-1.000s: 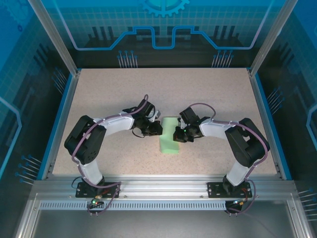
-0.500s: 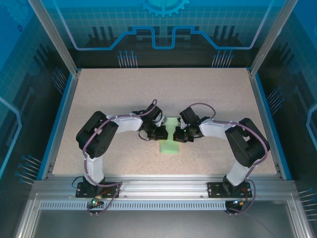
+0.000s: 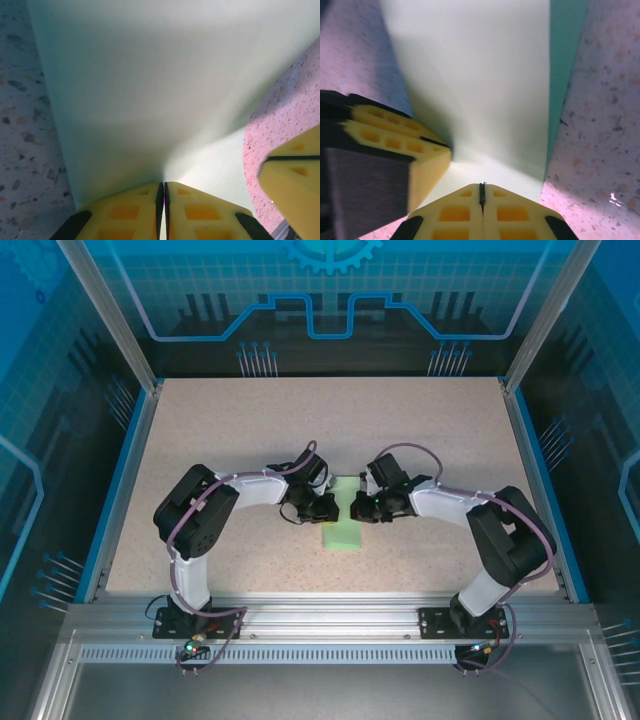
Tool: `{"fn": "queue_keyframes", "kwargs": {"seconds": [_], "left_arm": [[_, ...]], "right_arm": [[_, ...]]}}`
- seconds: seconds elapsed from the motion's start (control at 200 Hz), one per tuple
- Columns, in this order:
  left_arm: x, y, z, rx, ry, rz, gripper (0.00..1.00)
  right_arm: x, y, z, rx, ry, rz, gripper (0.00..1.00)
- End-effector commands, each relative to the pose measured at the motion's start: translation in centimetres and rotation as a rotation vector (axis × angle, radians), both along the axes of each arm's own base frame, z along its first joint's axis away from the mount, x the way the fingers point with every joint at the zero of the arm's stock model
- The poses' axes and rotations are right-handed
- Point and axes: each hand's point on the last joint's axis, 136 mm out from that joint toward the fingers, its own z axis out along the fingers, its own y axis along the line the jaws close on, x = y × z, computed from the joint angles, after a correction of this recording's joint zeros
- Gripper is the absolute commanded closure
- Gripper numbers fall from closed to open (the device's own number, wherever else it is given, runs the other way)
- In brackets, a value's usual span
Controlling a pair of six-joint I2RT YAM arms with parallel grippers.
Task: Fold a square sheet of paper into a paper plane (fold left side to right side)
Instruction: Hold the square sheet of paper at the center of the table, then first fold the square sheet of paper in half at the center of the table.
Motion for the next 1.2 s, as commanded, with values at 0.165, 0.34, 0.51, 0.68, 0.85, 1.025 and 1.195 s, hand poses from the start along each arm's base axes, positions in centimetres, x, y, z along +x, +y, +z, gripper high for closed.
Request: {"fn": "queue_keyframes", "kwargs": {"seconds": [0.165,0.34,0.51,0.68,0.85,1.025,1.195], "left_arm": [[-1.9,1.7,-2.7,0.105,0.075,0.007,0.85],[-1.9,1.7,-2.7,0.108,0.074,0.004,0.85],[-1.9,1.7,-2.6,0.109,0.073,0.0,0.85],[-1.9,1.7,-2.4,0.108,0.069,-0.005,0.85],[-2.3,1.7,-2.1,0.107,0.064,-0.023,0.85],[-3.5,2.0,-2.0,0.108,0.068,-0.045,0.85],[-4.8,2.5,-1.9,0.11,0.07,-0.06,0.85]], "right_arm": [[4.0,2.2,2.1,0.076,-0.081,0.017,0.99],[5.0,2.9,0.7,0.069,-0.058,0.022,0.99],[4.9,2.7,-1.6,0.03,-0.007,0.017,0.99],[4.5,1.9,-3.4,-0.028,0.04,0.008,0.99],[3.6,0.8,-4.9,-0.09,0.103,-0.008,0.99],[2.9,-0.3,-6.1,-0.134,0.155,-0.033,1.0],[2.5,-0.8,-6.6,-0.146,0.181,-0.044,1.0]]}}
